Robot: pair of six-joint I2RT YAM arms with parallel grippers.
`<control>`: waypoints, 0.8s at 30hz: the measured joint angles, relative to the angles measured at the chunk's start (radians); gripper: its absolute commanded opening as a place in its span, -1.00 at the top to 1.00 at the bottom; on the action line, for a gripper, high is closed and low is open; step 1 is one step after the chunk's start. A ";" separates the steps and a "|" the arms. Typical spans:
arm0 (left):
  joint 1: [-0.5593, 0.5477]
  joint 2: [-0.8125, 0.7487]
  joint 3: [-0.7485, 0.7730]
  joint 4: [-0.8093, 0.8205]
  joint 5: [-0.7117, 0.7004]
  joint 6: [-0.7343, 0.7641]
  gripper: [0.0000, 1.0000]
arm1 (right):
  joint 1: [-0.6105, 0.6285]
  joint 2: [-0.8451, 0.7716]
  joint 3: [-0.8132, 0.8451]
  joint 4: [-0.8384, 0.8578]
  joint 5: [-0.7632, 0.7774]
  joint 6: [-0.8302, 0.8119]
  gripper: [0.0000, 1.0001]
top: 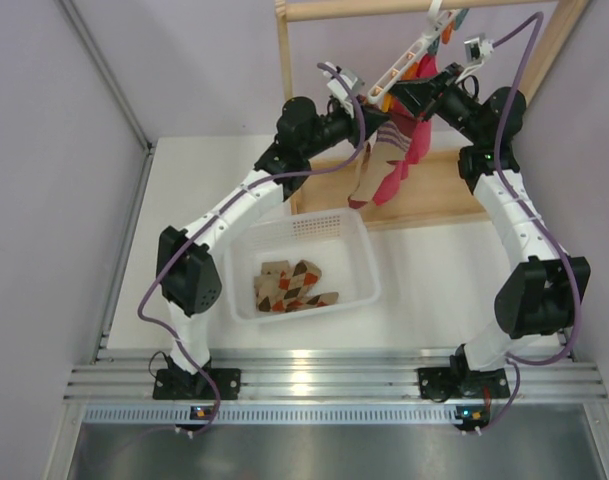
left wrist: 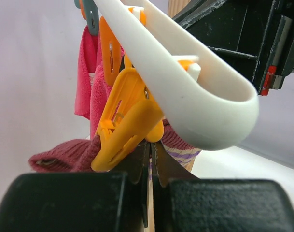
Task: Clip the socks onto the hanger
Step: Clamp the sock onto the hanger.
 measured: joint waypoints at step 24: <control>0.048 0.013 0.005 0.025 0.027 -0.037 1.00 | -0.010 0.008 -0.002 0.030 -0.031 -0.018 1.00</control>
